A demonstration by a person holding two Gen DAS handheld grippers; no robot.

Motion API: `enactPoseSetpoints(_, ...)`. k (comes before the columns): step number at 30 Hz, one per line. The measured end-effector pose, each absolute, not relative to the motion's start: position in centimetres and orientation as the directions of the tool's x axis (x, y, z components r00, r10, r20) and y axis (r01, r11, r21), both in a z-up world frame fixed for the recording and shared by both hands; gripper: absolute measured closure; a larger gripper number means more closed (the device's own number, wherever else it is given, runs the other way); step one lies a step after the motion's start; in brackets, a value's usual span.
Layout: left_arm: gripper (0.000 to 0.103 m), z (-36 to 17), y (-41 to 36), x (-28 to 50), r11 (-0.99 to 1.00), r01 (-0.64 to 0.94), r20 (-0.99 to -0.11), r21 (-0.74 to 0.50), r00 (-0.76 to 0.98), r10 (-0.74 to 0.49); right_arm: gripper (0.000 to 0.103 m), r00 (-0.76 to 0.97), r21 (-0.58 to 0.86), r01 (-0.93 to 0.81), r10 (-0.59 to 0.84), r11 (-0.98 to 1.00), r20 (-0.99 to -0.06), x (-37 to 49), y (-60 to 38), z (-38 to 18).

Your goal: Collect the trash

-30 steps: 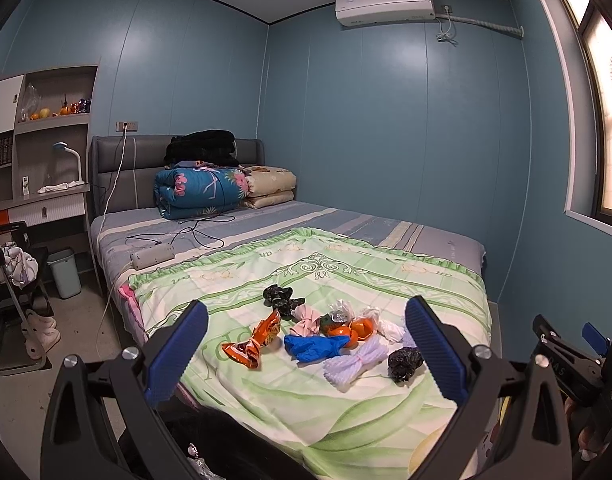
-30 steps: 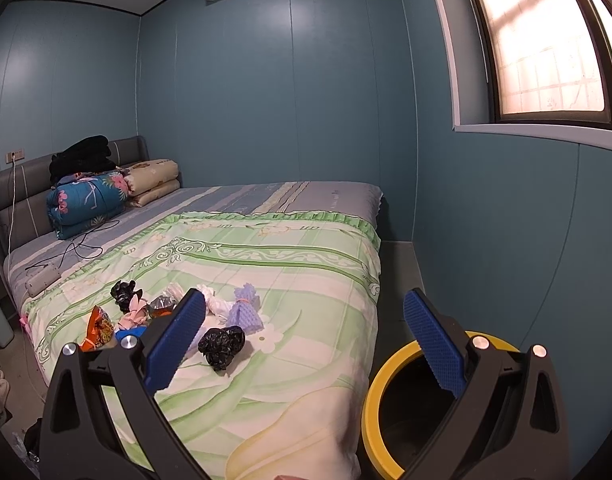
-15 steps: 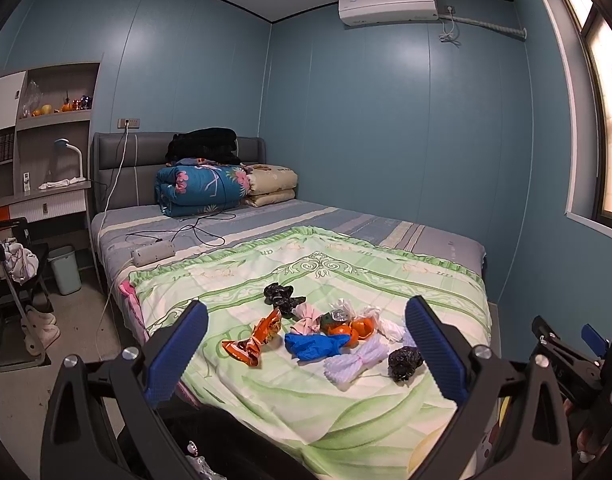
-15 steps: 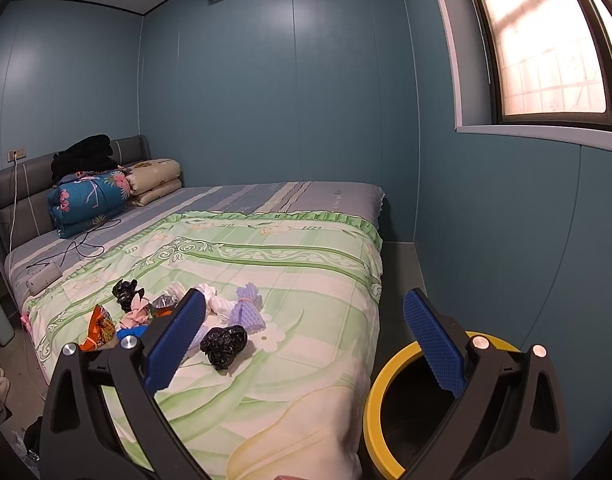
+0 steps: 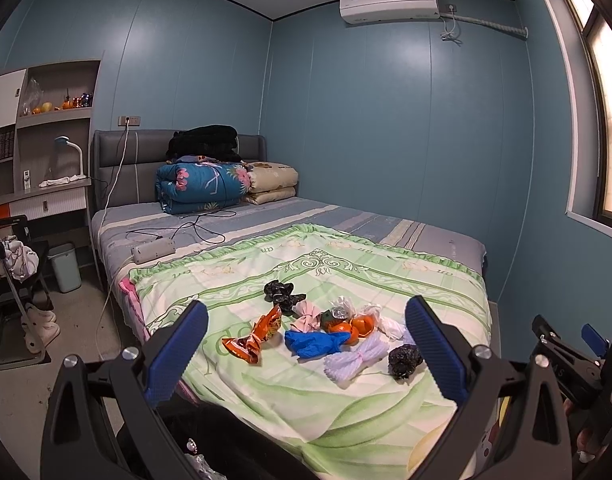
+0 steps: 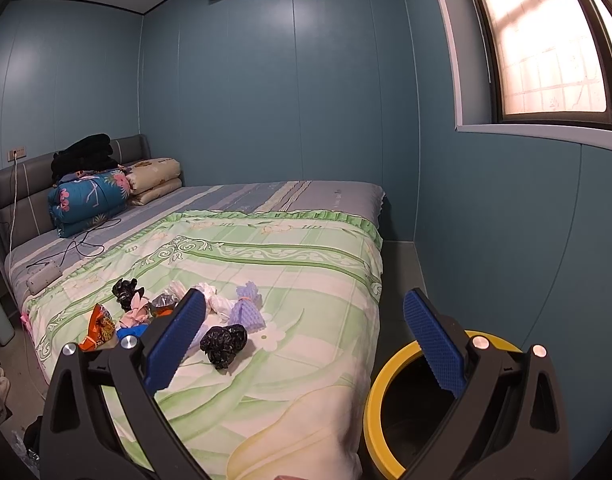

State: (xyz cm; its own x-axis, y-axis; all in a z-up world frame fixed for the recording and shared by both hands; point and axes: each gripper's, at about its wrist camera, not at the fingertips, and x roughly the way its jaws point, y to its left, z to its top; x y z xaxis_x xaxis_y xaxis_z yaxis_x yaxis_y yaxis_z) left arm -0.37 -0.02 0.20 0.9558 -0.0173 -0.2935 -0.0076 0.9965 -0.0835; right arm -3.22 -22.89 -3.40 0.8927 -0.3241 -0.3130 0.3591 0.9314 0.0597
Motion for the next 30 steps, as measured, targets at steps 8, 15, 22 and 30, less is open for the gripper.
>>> enactPoseSetpoints(8, 0.008, 0.1, 0.06, -0.56, 0.996, -0.008, -0.294, -0.088, 0.955, -0.019, 0.008, 0.894, 0.063, 0.355, -0.319, 0.933, -0.316, -3.24, -22.89, -3.47)
enactPoseSetpoints(15, 0.008, 0.18, 0.15, -0.67, 0.996, -0.011, -0.294, -0.09, 0.956, -0.016, 0.008, 0.893, 0.062, 0.355, -0.319, 0.933, -0.317, -3.21, -22.93, -3.46)
enactPoseSetpoints(22, 0.008, 0.14, 0.11, -0.59, 0.996, -0.011, -0.3, -0.091, 0.954, -0.017, 0.008, 0.893, 0.065, 0.354, -0.317, 0.933, -0.319, -3.23, -22.96, -3.5)
enactPoseSetpoints(30, 0.008, 0.09, -0.31, -0.28, 0.996, -0.015, -0.303, -0.087, 0.953, -0.012, 0.008, 0.893, 0.067, 0.35, -0.312, 0.934, -0.324, -2.94, -23.06, -3.46)
